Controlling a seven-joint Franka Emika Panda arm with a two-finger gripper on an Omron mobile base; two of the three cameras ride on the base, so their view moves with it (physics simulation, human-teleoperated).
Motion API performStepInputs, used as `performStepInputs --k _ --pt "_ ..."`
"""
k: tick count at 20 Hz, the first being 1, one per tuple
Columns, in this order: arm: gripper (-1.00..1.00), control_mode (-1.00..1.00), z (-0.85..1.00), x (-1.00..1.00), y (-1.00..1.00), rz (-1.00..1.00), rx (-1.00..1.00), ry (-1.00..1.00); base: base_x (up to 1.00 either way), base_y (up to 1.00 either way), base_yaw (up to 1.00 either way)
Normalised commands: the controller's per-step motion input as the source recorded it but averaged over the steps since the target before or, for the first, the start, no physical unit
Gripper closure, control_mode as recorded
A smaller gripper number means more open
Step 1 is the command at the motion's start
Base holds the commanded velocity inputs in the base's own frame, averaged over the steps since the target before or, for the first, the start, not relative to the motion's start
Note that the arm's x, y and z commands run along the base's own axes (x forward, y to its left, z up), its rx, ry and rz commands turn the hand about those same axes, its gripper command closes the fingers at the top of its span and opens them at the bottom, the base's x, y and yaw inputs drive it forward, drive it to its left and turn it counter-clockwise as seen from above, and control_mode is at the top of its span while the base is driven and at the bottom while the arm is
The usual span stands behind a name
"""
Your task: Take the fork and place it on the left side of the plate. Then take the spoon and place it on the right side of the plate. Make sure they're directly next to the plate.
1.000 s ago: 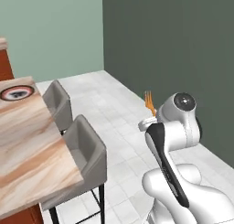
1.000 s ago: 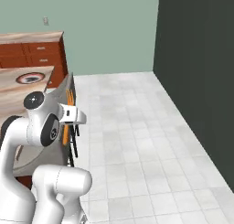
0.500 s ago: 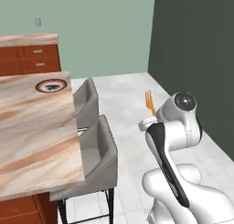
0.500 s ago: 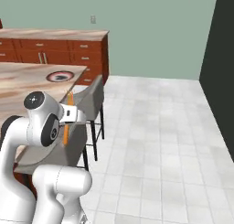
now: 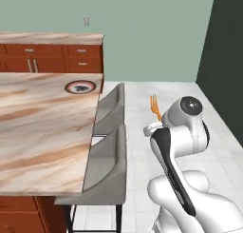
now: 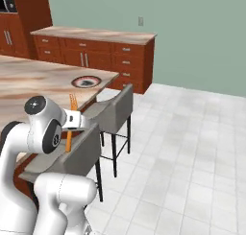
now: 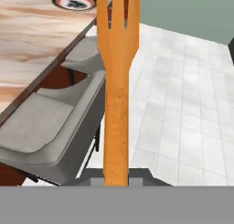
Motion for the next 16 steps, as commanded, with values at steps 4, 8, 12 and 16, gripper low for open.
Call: performStepInputs --k 4,8,12,16 --pt "1.00 1.00 0.00 0.00 0.00 0.00 0.00 0.00 0.37 -0.56 0.43" --pt "1.00 1.00 0.00 0.00 0.00 0.00 0.00 0.00 0.37 -0.61 0.41" --pt "1.00 1.00 0.00 0.00 0.00 0.00 0.00 0.00 0.32 -0.74 0.37" --pt "1.00 1.00 0.00 0.00 0.00 0.00 0.00 0.00 0.28 -0.72 0.38"
